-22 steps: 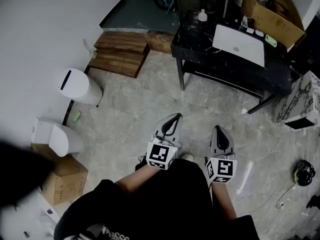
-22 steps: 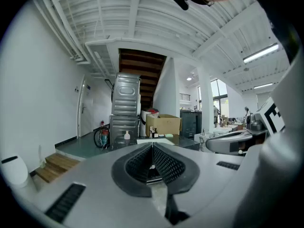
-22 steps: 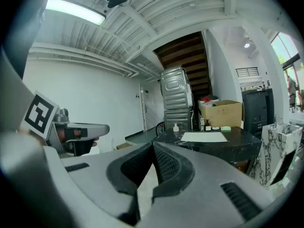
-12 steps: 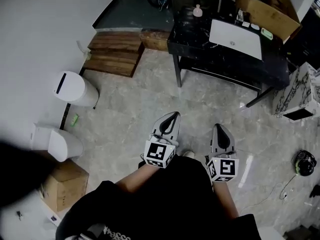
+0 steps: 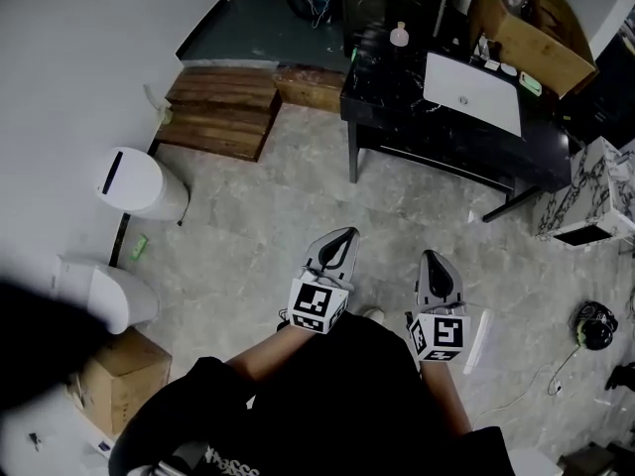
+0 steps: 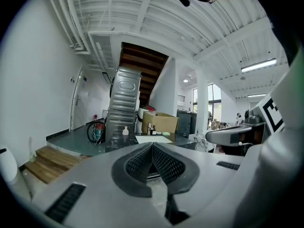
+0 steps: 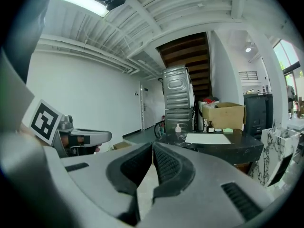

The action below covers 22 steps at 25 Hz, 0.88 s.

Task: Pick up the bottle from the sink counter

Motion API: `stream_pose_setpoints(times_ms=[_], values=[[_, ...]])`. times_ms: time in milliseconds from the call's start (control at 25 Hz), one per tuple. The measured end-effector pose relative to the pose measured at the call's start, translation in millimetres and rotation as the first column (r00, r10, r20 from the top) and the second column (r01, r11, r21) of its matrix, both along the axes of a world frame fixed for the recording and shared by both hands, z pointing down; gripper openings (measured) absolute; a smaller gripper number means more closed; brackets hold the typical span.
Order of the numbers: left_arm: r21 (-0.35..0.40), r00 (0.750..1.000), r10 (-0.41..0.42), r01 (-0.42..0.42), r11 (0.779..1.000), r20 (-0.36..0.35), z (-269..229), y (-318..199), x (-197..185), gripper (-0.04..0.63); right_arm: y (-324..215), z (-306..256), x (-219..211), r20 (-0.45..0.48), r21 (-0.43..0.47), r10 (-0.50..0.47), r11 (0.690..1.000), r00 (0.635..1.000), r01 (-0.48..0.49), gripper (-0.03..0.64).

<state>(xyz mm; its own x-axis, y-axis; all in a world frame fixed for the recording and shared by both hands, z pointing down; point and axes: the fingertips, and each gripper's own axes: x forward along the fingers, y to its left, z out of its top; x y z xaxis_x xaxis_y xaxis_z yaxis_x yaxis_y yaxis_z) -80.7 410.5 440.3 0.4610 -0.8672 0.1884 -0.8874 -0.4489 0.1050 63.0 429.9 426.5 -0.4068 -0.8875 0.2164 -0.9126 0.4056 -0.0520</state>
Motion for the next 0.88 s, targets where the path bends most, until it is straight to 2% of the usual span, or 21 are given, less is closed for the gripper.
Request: stream_pose_setpoints(times_ms=[200, 520, 680, 880], values=[[-0.043, 0.999, 0.024, -0.025, 0.999, -0.033, 10.2, -17.8, -31.4, 0.017, -16.4, -5.7, -36.4, -0.019, -0.004, 0.010, 1.000, 1.000, -0.010, 0.038], [-0.010, 0.998, 0.013, -0.014, 1.000, -0.053, 4.7, -52.5, -80.8, 0.017, -51.0, -13.6, -92.1, -0.091, 0.003, -0.042, 0.999, 0.995, 0.043, 0.038], [0.010, 0.998, 0.011, -0.011, 1.000, -0.061, -0.6, -69.9, -102.1, 0.017, -63.5, -8.1, -102.8, -0.097, -0.021, -0.008, 1.000, 0.995, 0.006, 0.038], [-0.004, 0.996, 0.020, -0.020, 1.000, -0.081, 4.9, -81.8, -124.4, 0.017, -74.1, 0.5, -125.9, -0.101, -0.036, -0.001, 0.999, 0.995, -0.002, 0.038]])
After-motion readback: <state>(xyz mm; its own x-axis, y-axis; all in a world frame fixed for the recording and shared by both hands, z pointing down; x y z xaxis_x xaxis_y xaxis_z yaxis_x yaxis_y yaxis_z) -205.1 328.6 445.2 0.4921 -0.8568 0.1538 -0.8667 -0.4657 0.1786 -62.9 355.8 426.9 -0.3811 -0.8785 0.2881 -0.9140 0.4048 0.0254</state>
